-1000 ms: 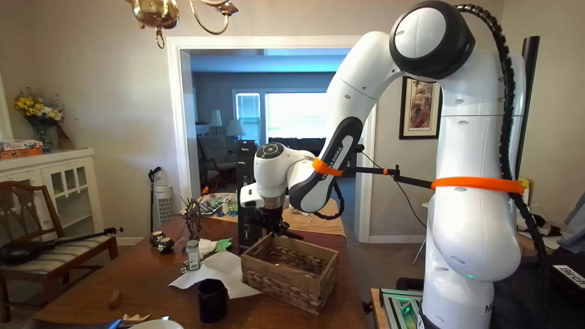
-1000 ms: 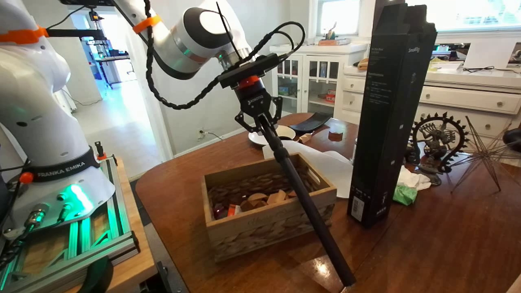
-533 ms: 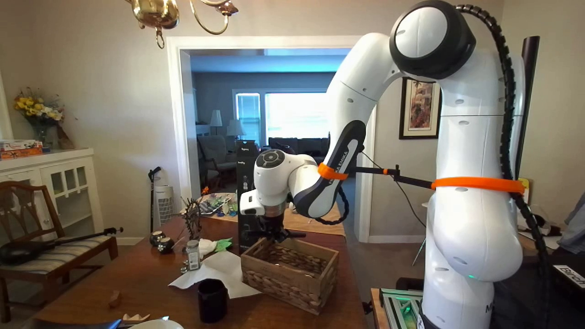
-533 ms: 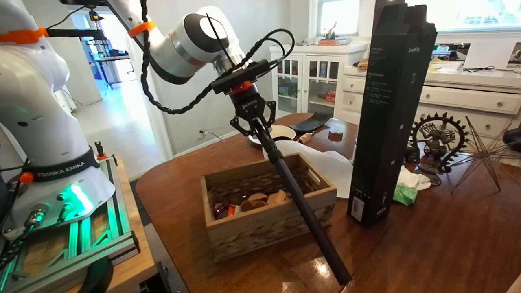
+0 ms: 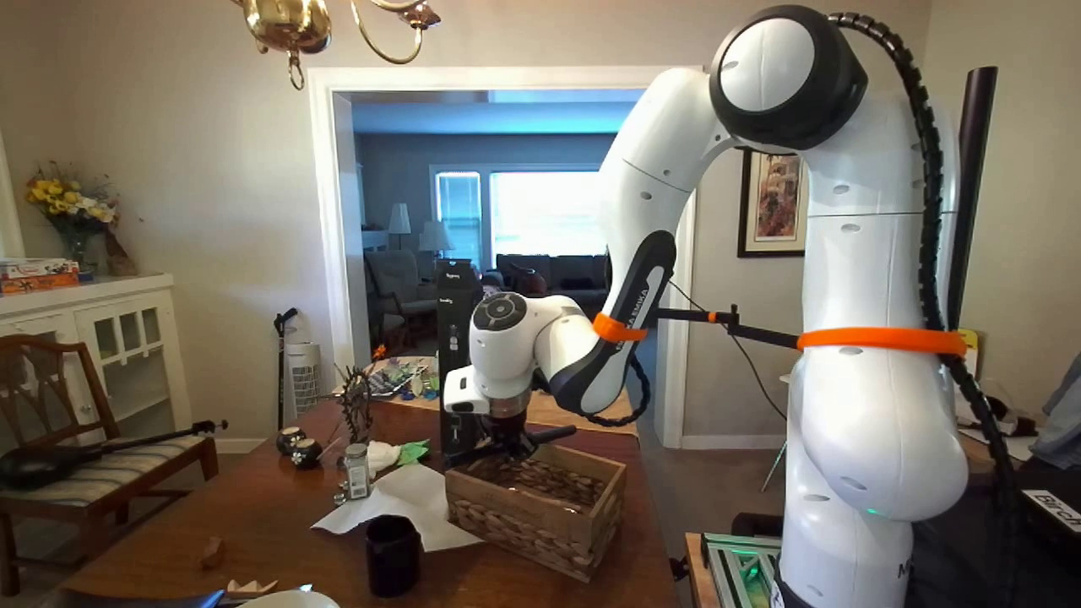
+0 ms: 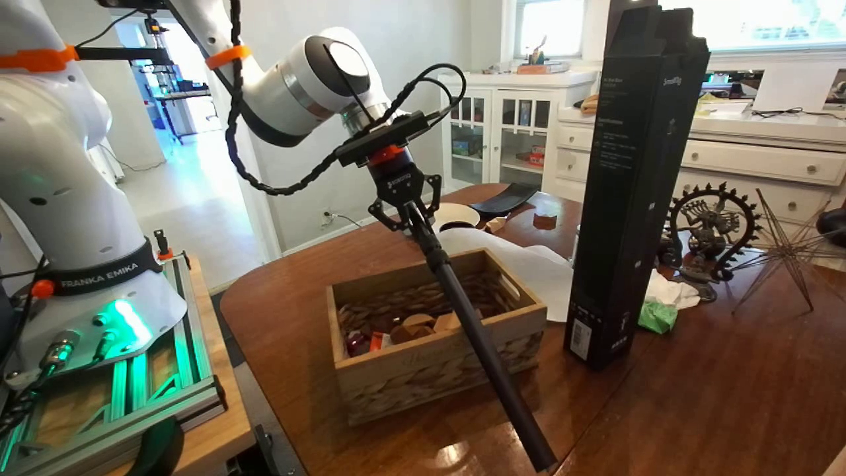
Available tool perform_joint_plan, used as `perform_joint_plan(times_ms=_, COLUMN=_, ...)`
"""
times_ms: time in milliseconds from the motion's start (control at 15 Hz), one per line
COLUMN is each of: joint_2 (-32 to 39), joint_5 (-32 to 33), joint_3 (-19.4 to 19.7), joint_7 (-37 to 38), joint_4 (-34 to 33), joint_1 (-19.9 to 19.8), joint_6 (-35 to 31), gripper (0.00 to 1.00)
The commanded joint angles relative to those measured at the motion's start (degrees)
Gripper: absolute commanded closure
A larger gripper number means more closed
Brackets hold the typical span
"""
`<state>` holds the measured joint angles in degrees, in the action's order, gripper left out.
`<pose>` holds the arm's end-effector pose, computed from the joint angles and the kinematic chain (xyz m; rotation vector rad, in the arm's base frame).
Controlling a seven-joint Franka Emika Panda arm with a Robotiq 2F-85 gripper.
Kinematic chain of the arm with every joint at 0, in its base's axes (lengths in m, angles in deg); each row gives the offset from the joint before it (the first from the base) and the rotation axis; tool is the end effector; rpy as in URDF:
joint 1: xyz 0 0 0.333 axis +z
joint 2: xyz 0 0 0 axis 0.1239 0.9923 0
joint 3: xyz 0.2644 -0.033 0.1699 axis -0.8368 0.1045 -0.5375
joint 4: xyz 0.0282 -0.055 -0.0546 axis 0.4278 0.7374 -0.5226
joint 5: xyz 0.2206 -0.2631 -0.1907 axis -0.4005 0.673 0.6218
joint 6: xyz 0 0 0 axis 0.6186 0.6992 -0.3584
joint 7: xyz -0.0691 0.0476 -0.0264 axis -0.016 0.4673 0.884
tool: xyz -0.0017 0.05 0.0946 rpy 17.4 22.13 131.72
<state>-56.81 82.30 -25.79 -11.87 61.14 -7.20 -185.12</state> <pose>0.4111 -0.1707 0.2616 2.2544 1.3015 -0.1788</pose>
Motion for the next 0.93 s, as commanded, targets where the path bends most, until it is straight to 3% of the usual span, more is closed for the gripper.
perform_joint_plan(times_ms=0, joint_2=2.20, joint_5=4.90, joint_3=0.12, joint_7=5.68, joint_4=-0.47, joint_1=0.61, joint_6=0.40, gripper=0.94)
perform_joint_plan(times_ms=467, joint_2=4.80, joint_5=10.61, joint_3=0.00, joint_7=11.95, joint_4=-1.01, joint_1=0.36, joint_6=0.17, gripper=0.94)
perform_joint_plan(times_ms=600, joint_2=5.05, joint_5=11.55, joint_3=0.02, joint_7=13.24, joint_4=-1.16, joint_1=0.35, joint_6=0.21, gripper=0.51)
perform_joint_plan(times_ms=733, joint_2=5.19, joint_5=12.24, joint_3=0.02, joint_7=14.29, joint_4=-1.24, joint_1=0.35, joint_6=0.25, gripper=0.47)
perform_joint_plan(times_ms=867, joint_2=5.21, joint_5=12.64, joint_3=0.00, joint_7=15.09, joint_4=-1.31, joint_1=0.35, joint_6=0.25, gripper=0.34)
